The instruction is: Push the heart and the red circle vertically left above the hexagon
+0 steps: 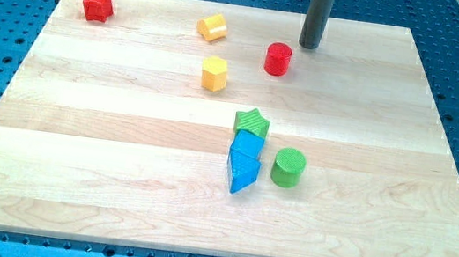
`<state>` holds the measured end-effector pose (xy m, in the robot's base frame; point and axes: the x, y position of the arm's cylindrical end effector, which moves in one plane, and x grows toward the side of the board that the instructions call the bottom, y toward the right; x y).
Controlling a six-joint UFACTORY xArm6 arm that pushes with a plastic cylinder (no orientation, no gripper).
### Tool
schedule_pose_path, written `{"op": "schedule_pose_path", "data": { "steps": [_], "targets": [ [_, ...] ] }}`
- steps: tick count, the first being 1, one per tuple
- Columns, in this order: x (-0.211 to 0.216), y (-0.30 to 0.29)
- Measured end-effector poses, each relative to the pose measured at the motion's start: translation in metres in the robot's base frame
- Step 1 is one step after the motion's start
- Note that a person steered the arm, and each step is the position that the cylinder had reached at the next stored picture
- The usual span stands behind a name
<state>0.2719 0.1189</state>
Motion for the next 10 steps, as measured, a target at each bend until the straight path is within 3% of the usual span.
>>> {"op": "schedule_pose_path", "data": {
  "steps": [1, 2, 3, 4, 5, 6, 7, 8, 9, 10],
  "targets": [
    [0.077, 0.023],
    [0.072, -0.089],
    [0.08, -0.091],
    [0.043, -0.041],
    [0.013, -0.09],
    [0.041, -0.134],
    [0.005, -0.092],
    [-0.025, -0.146],
    [0.026, -0.235],
    [0.02, -0.255]
  ]
}}
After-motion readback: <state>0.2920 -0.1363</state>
